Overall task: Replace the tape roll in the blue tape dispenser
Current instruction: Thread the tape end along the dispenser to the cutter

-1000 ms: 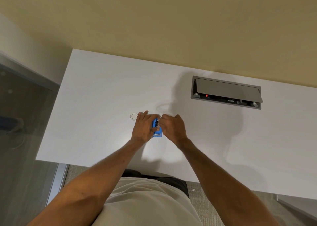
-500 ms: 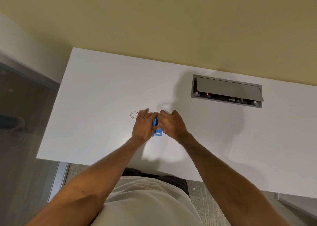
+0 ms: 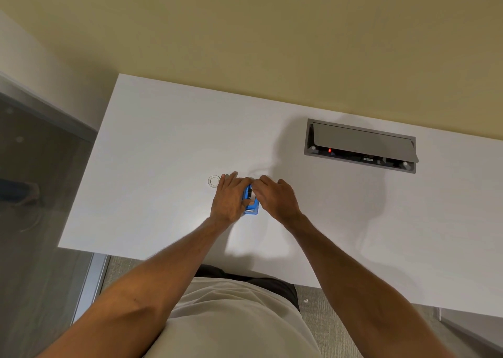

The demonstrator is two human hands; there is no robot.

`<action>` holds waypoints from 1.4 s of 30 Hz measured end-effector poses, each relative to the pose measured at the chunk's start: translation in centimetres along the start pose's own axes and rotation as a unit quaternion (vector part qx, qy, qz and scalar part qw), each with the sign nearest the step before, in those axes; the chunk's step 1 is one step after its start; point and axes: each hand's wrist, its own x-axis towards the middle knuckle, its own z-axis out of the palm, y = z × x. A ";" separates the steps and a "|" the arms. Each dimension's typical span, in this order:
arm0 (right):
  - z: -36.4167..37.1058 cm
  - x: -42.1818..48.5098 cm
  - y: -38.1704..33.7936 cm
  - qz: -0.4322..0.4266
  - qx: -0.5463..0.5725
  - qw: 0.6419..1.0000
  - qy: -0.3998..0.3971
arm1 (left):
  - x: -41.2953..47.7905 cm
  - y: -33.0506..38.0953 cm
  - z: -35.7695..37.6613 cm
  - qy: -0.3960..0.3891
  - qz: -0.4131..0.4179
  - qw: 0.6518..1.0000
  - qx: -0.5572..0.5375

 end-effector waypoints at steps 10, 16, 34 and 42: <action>0.4 -1.7 -0.8 0.312 0.194 0.930 0.031 | -0.8 -0.2 0.1 0.031 0.018 0.999 -0.039; 1.9 -2.8 -2.5 0.463 0.494 0.736 -0.015 | -1.6 -0.1 -0.2 0.071 0.040 0.994 -0.079; 1.8 -2.5 -3.5 0.341 0.192 0.917 0.076 | -0.9 -0.5 0.1 0.073 0.056 0.993 -0.072; 1.4 -1.4 -1.8 0.117 0.076 0.990 0.016 | -1.0 0.3 0.8 0.100 0.040 0.992 -0.067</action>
